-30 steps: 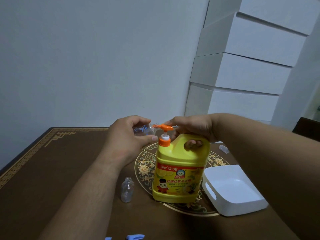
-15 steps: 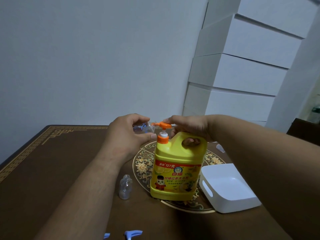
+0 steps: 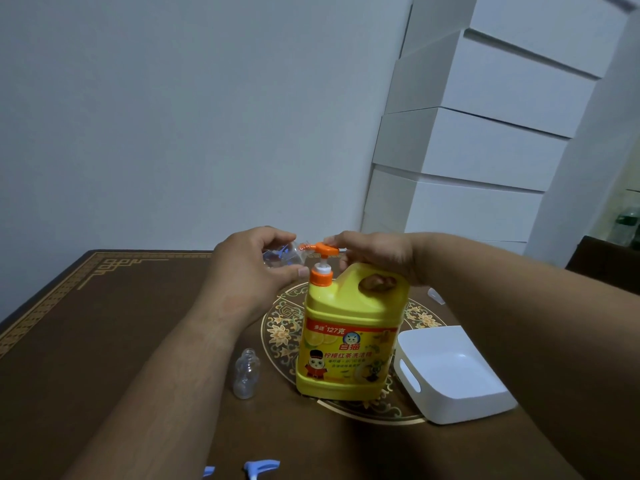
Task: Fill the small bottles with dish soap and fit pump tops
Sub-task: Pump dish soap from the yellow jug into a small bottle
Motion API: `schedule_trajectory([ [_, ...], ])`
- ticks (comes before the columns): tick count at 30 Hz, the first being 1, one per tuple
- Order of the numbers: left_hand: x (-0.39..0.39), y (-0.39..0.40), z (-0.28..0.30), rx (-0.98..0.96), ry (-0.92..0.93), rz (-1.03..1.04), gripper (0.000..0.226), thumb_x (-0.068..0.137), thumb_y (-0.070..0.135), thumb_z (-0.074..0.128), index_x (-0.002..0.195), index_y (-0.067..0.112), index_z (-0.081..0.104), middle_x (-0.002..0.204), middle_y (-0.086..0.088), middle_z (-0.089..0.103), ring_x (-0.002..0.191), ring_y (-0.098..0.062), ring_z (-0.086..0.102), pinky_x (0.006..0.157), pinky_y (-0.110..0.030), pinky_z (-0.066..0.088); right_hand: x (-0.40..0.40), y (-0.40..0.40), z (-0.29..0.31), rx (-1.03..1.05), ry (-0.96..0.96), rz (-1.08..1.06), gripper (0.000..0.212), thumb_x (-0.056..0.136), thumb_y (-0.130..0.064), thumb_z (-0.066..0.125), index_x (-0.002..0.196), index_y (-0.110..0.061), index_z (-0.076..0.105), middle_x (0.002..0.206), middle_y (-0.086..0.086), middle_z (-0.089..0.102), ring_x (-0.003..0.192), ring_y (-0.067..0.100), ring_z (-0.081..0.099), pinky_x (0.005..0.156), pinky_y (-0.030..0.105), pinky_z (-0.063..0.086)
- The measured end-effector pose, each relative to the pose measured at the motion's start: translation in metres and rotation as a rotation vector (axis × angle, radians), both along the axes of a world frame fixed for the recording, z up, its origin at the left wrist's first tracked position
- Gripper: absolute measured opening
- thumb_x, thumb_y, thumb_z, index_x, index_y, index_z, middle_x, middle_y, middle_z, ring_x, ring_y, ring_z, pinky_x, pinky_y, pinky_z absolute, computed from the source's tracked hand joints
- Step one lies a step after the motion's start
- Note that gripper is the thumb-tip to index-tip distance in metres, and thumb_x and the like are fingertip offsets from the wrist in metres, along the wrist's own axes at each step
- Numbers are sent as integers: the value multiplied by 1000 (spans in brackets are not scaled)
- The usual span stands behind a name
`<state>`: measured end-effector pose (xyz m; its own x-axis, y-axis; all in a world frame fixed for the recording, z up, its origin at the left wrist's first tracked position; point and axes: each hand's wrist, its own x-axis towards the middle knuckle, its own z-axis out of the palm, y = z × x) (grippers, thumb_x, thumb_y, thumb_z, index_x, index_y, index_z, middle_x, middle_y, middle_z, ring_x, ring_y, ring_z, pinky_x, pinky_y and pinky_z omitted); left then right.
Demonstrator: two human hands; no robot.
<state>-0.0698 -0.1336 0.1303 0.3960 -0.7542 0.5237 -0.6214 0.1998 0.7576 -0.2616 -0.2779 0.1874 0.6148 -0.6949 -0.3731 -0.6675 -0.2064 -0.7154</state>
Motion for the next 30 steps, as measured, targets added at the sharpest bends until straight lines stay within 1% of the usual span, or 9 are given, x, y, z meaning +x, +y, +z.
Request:
schedule_trajectory([
  [3,0,0,0,1,-1,3,55,68,32,98,118,30,76,110,15,74,103,3,66,83,-12,46,-1,0,0,-23,-20,23,66,71,-83,61,86,-20,58,53,4,42,44,16,34,51,30,25],
  [7,-1,-2,-3,25,-33,15,53,69,31,97,117,31,76,112,13,75,107,-5,68,89,-21,49,-2,1,-3,-127,-26,-21,65,64,-83,69,83,-22,57,70,13,48,62,27,43,62,36,36],
  [10,-2,-2,-3,21,-35,19,54,69,31,97,119,31,76,112,13,75,106,-5,67,89,-22,52,-1,1,-4,-152,-46,-44,60,70,-81,66,77,-23,55,60,5,45,50,18,38,54,31,30],
  [14,-2,-1,0,-12,-9,11,54,70,29,97,120,27,76,108,14,73,103,-2,66,80,-10,45,3,4,-5,-147,-41,-46,61,74,-83,55,79,-22,56,55,2,42,46,17,33,51,30,25],
  [19,0,0,0,-7,15,1,54,69,29,98,119,28,77,109,14,74,105,-3,68,88,-18,50,2,6,-4,-164,-49,-18,62,72,-86,55,75,-24,57,58,3,46,49,17,40,58,33,31],
  [23,-3,0,-1,14,-11,2,55,69,29,97,119,29,76,112,11,74,105,-5,68,88,-21,50,-4,10,-2,-210,-43,-51,67,78,-78,63,98,-14,66,88,16,59,81,28,53,76,39,41],
  [25,-3,0,-2,24,-22,11,55,69,30,97,120,29,76,113,11,74,106,-6,67,92,-26,53,-5,11,-2,-231,-45,-77,69,82,-75,63,113,-14,68,94,20,60,84,28,52,76,39,40],
  [27,-3,-1,-2,19,-13,11,54,69,30,97,119,29,76,113,11,74,105,-5,68,91,-25,53,-2,13,-2,-240,-44,-78,64,79,-79,61,96,-18,68,75,13,57,68,24,50,68,36,38],
  [30,-2,-1,0,-2,-5,12,55,69,30,97,120,27,77,111,12,75,102,-2,67,82,-13,46,2,12,-4,-191,-56,-53,60,68,-86,56,70,-25,52,58,4,43,49,18,36,55,32,28],
])
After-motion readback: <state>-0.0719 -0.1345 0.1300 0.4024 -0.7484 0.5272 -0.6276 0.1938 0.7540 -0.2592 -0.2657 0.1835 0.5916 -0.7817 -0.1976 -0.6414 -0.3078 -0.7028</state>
